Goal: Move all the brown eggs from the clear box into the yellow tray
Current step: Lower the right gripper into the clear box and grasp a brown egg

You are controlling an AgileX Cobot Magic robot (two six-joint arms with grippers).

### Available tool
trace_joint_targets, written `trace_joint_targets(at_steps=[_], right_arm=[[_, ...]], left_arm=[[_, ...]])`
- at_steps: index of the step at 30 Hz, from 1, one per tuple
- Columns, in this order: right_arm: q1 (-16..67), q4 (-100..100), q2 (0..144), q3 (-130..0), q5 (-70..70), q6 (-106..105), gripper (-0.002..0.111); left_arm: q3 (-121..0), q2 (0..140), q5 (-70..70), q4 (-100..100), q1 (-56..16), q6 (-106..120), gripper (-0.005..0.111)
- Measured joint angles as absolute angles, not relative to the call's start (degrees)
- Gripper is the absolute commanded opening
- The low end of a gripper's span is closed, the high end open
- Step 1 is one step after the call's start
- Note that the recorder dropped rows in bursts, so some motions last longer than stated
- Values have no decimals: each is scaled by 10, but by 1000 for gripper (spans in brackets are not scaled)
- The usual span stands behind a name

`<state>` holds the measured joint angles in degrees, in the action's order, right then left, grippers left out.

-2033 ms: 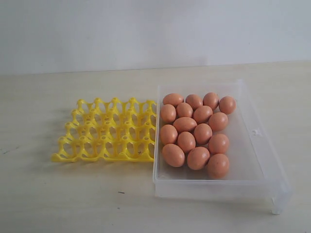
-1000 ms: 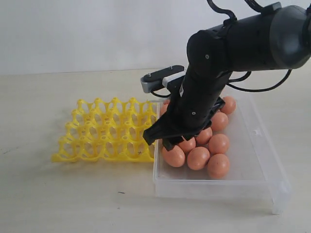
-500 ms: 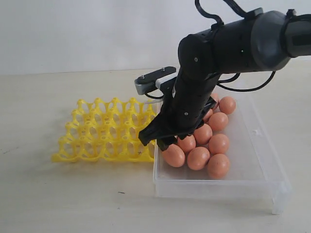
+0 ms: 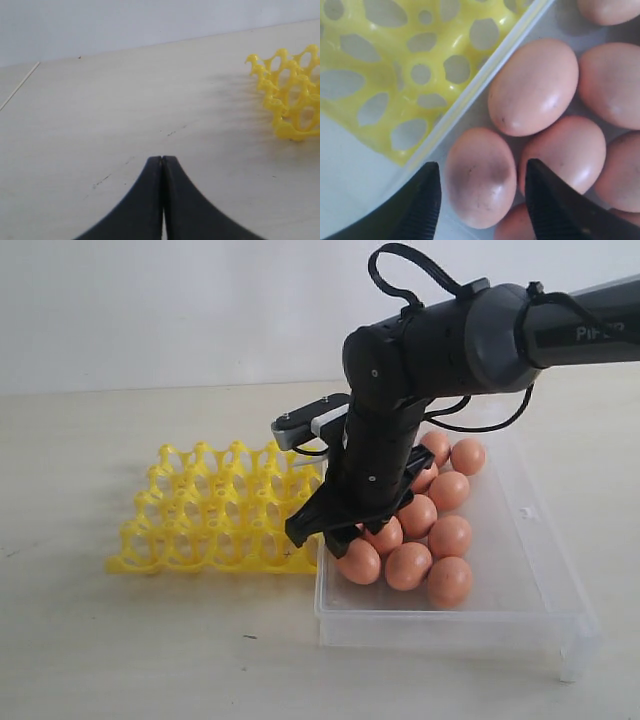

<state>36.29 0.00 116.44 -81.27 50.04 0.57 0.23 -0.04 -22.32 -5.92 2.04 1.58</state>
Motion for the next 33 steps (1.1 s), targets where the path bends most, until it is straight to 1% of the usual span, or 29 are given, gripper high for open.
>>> trace_joint_targets(at_steps=[20, 21, 23, 24, 27, 33], right_arm=[[356, 4, 1194, -817, 484, -9, 46], [356, 4, 1195, -819, 484, -9, 44], [356, 4, 1195, -819, 484, -9, 36], [356, 4, 1195, -819, 483, -9, 28], [356, 6, 1195, -819, 483, -20, 0], [356, 7, 1197, -820, 487, -34, 0]], left_arm=[[2, 0, -223, -59, 20, 16, 0], [2, 0, -223, -59, 20, 16, 0], [2, 0, -223, -59, 20, 16, 0], [2, 0, -223, -59, 20, 16, 0], [2, 0, -223, -59, 20, 16, 0], [2, 0, -223, -59, 20, 16, 0]])
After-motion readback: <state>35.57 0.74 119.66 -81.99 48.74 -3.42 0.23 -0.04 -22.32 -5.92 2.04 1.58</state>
